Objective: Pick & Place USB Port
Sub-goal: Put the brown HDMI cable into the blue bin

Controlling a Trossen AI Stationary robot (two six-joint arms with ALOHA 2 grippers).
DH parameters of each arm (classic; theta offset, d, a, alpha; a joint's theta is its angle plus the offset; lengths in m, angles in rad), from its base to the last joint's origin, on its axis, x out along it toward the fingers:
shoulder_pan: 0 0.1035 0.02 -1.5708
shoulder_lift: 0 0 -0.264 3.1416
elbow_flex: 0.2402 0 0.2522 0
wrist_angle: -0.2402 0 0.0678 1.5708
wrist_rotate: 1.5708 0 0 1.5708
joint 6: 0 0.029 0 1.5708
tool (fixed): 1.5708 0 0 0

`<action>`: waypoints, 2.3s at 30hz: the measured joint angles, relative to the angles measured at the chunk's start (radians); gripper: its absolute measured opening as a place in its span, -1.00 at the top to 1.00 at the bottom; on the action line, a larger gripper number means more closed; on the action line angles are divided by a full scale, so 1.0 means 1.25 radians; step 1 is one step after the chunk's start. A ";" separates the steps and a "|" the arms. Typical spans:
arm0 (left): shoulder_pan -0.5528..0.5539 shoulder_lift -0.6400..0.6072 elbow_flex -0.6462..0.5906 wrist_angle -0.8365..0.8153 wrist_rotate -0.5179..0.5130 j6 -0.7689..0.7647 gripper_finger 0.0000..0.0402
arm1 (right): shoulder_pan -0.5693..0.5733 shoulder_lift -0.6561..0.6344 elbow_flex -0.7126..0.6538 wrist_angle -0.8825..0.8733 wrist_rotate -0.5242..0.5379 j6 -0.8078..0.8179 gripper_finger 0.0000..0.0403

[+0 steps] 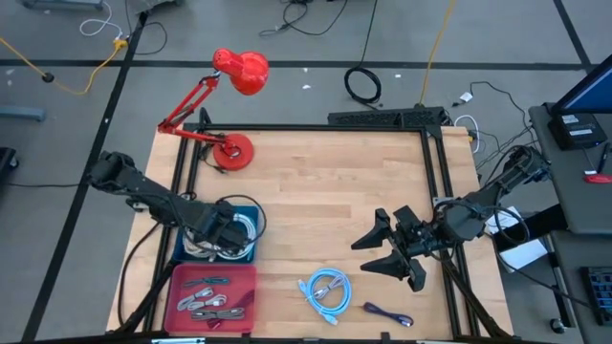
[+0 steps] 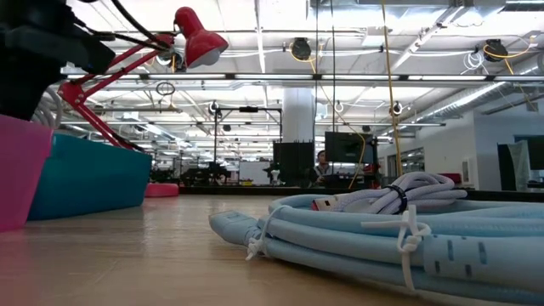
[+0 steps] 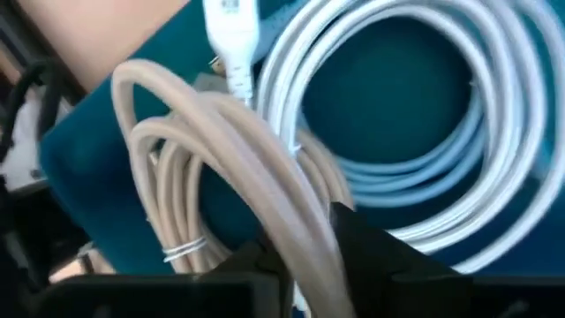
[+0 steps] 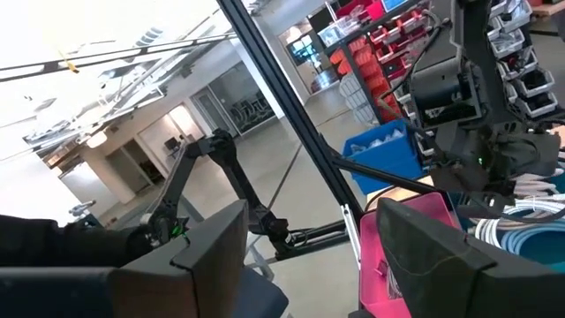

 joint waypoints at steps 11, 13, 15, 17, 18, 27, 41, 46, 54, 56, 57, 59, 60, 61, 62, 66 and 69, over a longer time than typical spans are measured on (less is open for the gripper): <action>0.042 0.000 0.000 -0.004 0.107 0.009 -0.06 | 0.000 0.000 0.000 0.000 0.000 0.000 -0.20; 0.040 0.000 0.000 -0.003 0.122 0.016 -0.17 | 0.000 0.000 0.000 0.000 0.000 0.000 -0.20; 0.032 0.000 0.000 -0.002 0.126 0.020 -0.24 | 0.000 0.000 0.000 0.000 -0.001 0.000 -0.20; 0.021 -0.003 0.000 0.000 0.119 0.015 -0.29 | 0.000 0.000 0.000 0.000 -0.001 0.000 -0.20; 0.016 -0.007 0.000 0.003 0.110 0.006 -0.30 | 0.000 0.000 0.000 0.000 -0.001 0.000 -0.20; -0.001 -0.108 0.000 0.041 0.064 -0.078 -0.32 | 0.000 0.000 0.000 -0.003 -0.020 0.006 -0.20; -0.024 -0.295 0.001 0.453 -0.129 -0.002 0.36 | 0.000 0.000 0.000 -0.006 -0.019 0.005 -0.20; 0.013 -0.208 0.000 0.350 -0.054 0.007 0.94 | -0.007 0.000 0.000 -0.006 -0.019 0.004 -0.20; 0.046 -0.096 0.000 0.344 0.001 0.078 0.99 | -0.007 0.000 0.000 -0.006 -0.019 0.006 -0.20; 0.048 -0.079 0.000 0.327 0.013 0.084 0.99 | -0.006 0.000 0.000 -0.006 -0.019 0.012 -0.20; 0.048 -0.074 0.000 0.314 0.018 0.084 0.99 | -0.005 0.000 0.000 -0.008 -0.019 0.019 -0.20; 0.041 -0.073 -0.001 0.281 0.019 0.084 0.99 | -0.004 0.000 0.000 -0.013 -0.020 0.028 -0.20; 0.038 -0.075 -0.006 0.269 0.019 0.079 1.00 | -0.003 0.000 0.000 -0.016 -0.020 0.034 -0.20; 0.036 -0.080 -0.016 0.261 0.019 0.072 1.00 | 0.000 0.000 0.000 -0.019 -0.020 0.039 -0.20; 0.032 -0.089 -0.032 0.257 0.020 0.058 1.00 | 0.003 0.000 0.000 -0.020 -0.020 0.039 -0.20; 0.010 -0.143 -0.134 0.324 0.031 -0.017 1.00 | 0.012 0.000 0.000 -0.019 -0.020 0.039 -0.20; -0.020 -0.185 -0.207 0.384 0.041 -0.087 1.00 | 0.012 0.000 0.000 -0.019 -0.020 0.042 -0.20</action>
